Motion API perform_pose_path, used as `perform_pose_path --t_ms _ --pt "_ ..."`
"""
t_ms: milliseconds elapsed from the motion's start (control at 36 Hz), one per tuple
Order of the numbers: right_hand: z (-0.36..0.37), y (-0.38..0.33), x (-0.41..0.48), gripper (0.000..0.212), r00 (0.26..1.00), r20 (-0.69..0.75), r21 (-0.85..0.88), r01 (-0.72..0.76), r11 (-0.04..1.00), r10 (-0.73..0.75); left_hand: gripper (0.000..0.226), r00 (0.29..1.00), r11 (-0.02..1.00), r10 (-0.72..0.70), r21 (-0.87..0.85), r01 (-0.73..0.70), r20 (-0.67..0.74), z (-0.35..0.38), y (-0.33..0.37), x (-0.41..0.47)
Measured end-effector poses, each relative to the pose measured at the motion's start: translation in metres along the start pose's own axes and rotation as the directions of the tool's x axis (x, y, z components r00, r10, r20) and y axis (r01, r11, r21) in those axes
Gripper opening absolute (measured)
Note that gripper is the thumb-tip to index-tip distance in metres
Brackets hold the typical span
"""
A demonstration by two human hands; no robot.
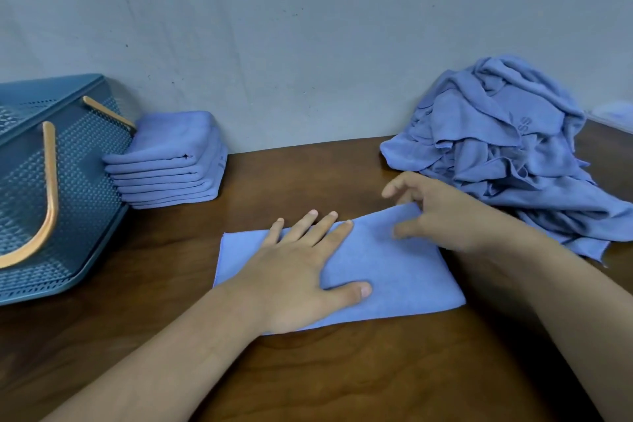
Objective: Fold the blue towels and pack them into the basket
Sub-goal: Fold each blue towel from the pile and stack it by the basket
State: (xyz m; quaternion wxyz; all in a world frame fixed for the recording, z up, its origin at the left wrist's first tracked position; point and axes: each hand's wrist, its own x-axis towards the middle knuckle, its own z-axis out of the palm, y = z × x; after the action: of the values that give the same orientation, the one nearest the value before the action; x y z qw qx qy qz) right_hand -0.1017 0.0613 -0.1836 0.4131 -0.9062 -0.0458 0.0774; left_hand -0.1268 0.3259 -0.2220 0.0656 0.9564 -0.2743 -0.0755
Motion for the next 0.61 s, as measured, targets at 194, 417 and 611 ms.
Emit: perform_pose_path --t_ms 194,417,611 --pt "-0.003 -0.003 -0.008 0.072 0.992 -0.023 0.429 -0.103 0.897 0.125 0.095 1.0 1.0 -0.002 -0.008 0.002 -0.001 -0.002 0.0 -0.002" --pt "-0.017 0.003 -0.02 0.068 0.972 0.132 0.47 -0.234 0.851 0.194 0.095 1.0 1.0 -0.003 -0.004 0.003 -0.002 -0.003 0.001 -0.003" --pt "-0.014 0.008 -0.02 0.057 0.987 0.085 0.244 -0.153 0.958 0.136 0.095 1.0 1.0 0.0 -0.004 0.0 -0.011 -0.001 0.0 -0.003"
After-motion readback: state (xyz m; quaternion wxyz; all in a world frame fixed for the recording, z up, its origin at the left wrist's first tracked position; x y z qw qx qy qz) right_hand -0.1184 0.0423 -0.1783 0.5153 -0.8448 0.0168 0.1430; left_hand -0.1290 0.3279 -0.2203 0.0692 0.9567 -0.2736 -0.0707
